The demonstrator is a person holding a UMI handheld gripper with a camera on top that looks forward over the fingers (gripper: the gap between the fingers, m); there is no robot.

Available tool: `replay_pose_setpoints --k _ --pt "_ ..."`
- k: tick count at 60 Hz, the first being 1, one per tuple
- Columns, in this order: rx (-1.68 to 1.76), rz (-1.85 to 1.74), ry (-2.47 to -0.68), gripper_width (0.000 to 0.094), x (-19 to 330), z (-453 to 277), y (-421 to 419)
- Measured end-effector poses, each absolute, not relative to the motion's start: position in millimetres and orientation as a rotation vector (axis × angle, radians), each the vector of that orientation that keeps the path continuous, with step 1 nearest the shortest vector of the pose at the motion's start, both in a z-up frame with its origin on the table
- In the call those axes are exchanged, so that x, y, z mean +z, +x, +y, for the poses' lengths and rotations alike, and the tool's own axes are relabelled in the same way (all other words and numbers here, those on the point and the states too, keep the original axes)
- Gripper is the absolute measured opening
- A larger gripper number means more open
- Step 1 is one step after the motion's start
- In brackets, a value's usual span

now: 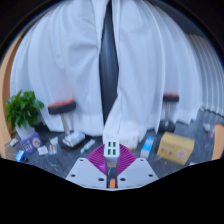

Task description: Unplug charger

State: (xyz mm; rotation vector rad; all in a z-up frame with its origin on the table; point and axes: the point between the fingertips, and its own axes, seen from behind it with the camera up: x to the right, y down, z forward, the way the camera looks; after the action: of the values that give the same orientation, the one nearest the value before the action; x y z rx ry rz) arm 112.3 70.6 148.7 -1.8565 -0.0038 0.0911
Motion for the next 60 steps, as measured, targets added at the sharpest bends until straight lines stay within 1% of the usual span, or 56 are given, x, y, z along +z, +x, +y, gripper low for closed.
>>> replay_pose_setpoints --k 3,5,7,10,12,14,19,20,26,30,33,34,37,39,40,41,44,49,51,54,60 --pt "0.092 -0.024 -1.742 0.0094 215.7 68.0 120.6" --pt "0.112 -0.011 -1.692 0.0093 247.0 66.8 128.0" --pt "0.127 0.001 -1.671 0.0092 268.0 71.8 136.2" --pt "0.139 0.016 -1.672 0.0093 272.0 72.0 153.2" --pt "0.143 0.027 -1.694 0.0094 262.3 74.0 166.2" --pt "0.140 0.040 -1.735 0.0094 240.9 75.3 179.8" --pt "0.123 0.061 -1.889 0.0101 162.2 72.3 209.6" --pt "0.125 0.073 -1.912 0.0112 142.5 62.7 213.7" --pt "0.135 0.096 -2.087 0.0140 56.6 54.8 236.0" --pt "0.121 0.095 -2.151 0.0158 16.6 44.2 248.0" --pt "0.139 0.114 -2.177 0.0174 -3.0 42.7 251.7" --pt "0.151 0.122 -2.186 0.0184 -7.5 41.4 252.5" --pt "0.178 0.143 -2.163 0.0230 -5.4 43.8 256.3" --pt "0.158 0.152 -2.171 0.0323 -7.2 43.0 264.3" --pt "0.136 0.156 -2.178 0.0396 -8.1 43.1 269.8" --pt "0.110 0.163 -2.181 0.0422 -8.6 42.6 275.4" --pt "0.039 0.182 -2.189 0.0566 -9.2 41.3 291.9" --pt "-0.009 0.191 -2.193 0.0766 -5.6 37.6 309.0" --pt "-0.026 0.194 -2.192 0.0822 -0.5 34.2 311.2" --pt "-0.055 0.183 -2.183 0.0854 9.4 28.4 316.1" --pt "-0.095 0.141 -2.146 0.0847 41.8 11.7 315.3"
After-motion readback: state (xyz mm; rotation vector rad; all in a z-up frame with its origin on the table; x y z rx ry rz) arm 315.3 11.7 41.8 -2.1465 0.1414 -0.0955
